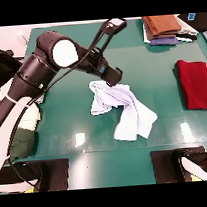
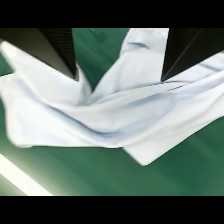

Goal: Fold the shirts.

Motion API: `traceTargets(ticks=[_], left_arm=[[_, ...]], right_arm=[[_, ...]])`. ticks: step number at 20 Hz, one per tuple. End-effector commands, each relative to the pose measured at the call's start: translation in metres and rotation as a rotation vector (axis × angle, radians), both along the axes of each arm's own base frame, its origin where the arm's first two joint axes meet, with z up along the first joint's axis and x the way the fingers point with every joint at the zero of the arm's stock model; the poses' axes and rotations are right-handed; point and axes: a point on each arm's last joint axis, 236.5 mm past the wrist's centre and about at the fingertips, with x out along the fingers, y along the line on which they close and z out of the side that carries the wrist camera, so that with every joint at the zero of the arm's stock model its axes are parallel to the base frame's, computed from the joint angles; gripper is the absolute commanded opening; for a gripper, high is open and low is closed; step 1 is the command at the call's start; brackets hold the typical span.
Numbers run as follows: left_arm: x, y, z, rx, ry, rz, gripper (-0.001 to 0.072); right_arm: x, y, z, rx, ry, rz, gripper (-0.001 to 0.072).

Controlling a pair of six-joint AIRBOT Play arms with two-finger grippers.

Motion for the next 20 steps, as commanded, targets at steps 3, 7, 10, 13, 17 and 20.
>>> traceTargets(ticks=[3, 7, 10, 13, 17, 20], left_arm=[[0.044, 0.090, -0.070, 0.058, 0.261, 0.299, 0.0600], [0.007, 0.108, -0.176, 0.111, 0.507, 0.350, 0.0600], [-0.017, 0.106, -0.226, 0.070, 0.611, 0.400, 0.0600], [-0.025, 0.097, -0.246, -0.011, 0.668, 0.451, 0.0600], [-0.029, 0.083, -0.248, -0.088, 0.695, 0.457, 0.0599], [-0.031, 0.075, -0.246, -0.094, 0.684, 0.438, 0.0392]], right_arm=[[-0.010, -0.002, 0.003, 0.006, -0.025, -0.008, 0.0017], [-0.007, -0.002, -0.006, 0.008, -0.007, -0.012, 0.0016], [-0.002, -0.001, -0.012, 0.011, 0.010, -0.009, 0.0017], [0.001, -0.001, -0.015, 0.010, 0.019, -0.009, 0.0017], [0.001, -0.001, -0.014, 0.011, 0.017, -0.010, 0.0017], [0.000, 0.000, -0.016, 0.007, 0.026, -0.007, 0.0017]])
